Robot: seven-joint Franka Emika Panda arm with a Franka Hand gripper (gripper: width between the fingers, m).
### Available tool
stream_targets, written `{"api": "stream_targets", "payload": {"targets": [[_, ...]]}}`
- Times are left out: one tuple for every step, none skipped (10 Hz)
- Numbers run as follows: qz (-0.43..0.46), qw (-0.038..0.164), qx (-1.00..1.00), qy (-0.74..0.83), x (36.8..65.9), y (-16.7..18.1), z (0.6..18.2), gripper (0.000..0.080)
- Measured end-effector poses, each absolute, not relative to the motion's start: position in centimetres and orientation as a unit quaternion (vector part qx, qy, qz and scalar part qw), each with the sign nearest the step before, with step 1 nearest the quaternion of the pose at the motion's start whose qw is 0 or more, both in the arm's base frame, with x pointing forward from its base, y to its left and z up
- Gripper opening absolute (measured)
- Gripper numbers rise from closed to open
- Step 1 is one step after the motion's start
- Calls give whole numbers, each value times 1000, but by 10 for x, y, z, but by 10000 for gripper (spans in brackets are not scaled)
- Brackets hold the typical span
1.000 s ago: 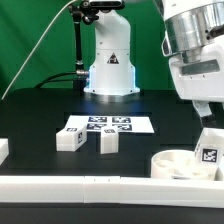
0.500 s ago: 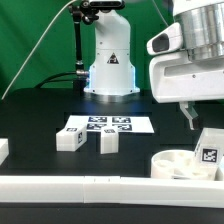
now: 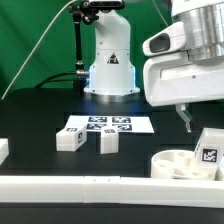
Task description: Assemble stool
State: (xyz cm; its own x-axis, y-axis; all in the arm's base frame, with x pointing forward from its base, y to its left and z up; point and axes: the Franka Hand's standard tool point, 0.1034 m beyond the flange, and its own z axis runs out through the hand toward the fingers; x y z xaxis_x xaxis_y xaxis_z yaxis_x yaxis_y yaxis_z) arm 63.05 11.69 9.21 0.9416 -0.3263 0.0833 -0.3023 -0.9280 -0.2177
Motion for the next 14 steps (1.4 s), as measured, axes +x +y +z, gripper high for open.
{"api": "stream_targets", "payload": {"targets": [[-64,89,-989,100,629,120,91,649],[-68,78,-994,43,628,123,90,649],[-71,70,-995,-7,627,123,90,649],[-73,68,-995,-27,628,121,91,649],[-74,63,-993,-62,628,119,90,649],[-76,61,-992,-80,628,119,90,649],[-78,56,-988,-121,628,117,90,649],[-79,50,-984,-155,629,116,90,649],[-79,39,-973,-215,628,114,89,649],[-69,36,-958,-275,628,109,86,649],[-66,31,-949,-306,630,107,85,649],[-64,22,-932,-357,629,106,81,649],[-61,16,-920,-387,628,106,79,649],[-57,6,-900,-432,627,104,78,649]]}}
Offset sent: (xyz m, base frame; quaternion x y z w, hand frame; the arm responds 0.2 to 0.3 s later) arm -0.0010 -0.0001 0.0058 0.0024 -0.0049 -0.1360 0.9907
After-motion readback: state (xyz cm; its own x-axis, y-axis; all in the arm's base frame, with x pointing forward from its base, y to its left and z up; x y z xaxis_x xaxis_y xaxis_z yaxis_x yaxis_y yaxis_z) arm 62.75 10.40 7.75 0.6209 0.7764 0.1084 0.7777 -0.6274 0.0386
